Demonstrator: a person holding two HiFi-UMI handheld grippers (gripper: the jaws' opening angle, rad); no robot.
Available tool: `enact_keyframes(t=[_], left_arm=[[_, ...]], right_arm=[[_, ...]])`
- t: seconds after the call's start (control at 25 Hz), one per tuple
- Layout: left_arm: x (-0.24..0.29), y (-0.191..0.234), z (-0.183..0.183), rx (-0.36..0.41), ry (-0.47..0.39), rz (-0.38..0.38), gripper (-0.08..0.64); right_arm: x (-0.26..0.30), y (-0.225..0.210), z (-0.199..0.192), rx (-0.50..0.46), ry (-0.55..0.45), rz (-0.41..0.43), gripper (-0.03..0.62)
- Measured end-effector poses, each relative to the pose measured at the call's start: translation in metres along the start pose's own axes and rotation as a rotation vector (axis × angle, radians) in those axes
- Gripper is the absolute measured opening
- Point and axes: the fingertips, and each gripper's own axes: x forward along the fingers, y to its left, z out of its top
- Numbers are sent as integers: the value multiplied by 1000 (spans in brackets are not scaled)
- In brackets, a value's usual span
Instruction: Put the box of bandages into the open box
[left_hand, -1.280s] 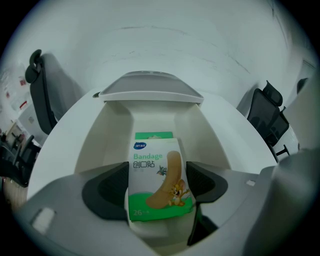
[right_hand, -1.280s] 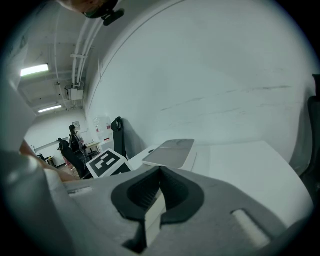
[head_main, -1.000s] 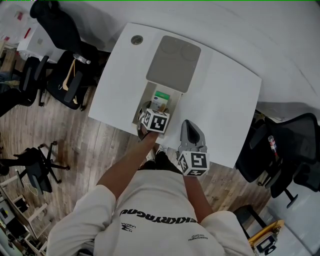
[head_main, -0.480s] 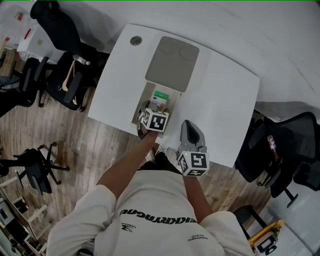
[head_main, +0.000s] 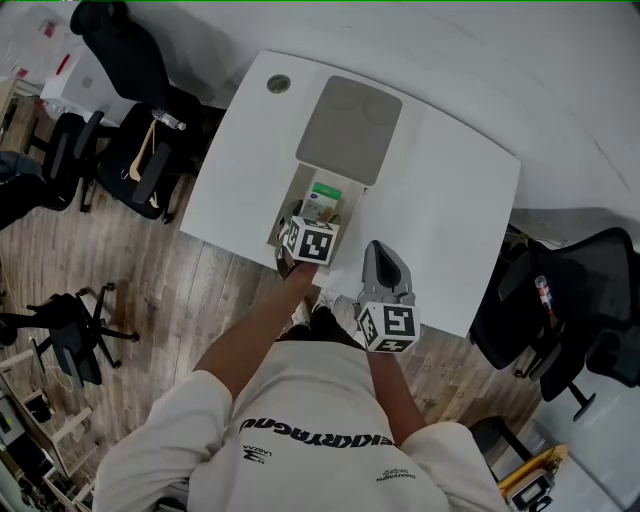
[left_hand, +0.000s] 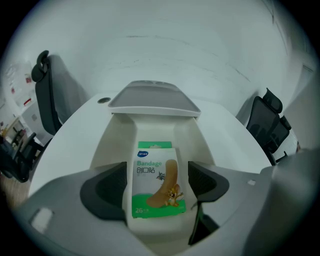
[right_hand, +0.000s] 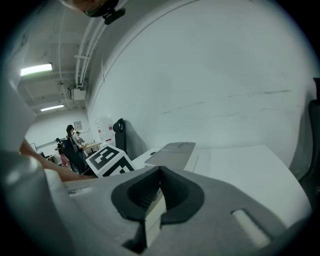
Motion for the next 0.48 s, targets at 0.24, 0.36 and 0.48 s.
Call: enact_keyframes(t=[0.24, 0.36, 0.48], left_arm=[[-8, 1, 4, -2, -18, -5, 380], [-13, 2, 4, 0, -25, -2, 373], [-18, 1, 4, 3, -34, -1, 354]], right_arm=[[-3, 5, 4, -9, -10, 5, -2], [-6, 7, 4, -10, -14, 7, -2], [-8, 9, 5, -9, -17, 6, -2]])
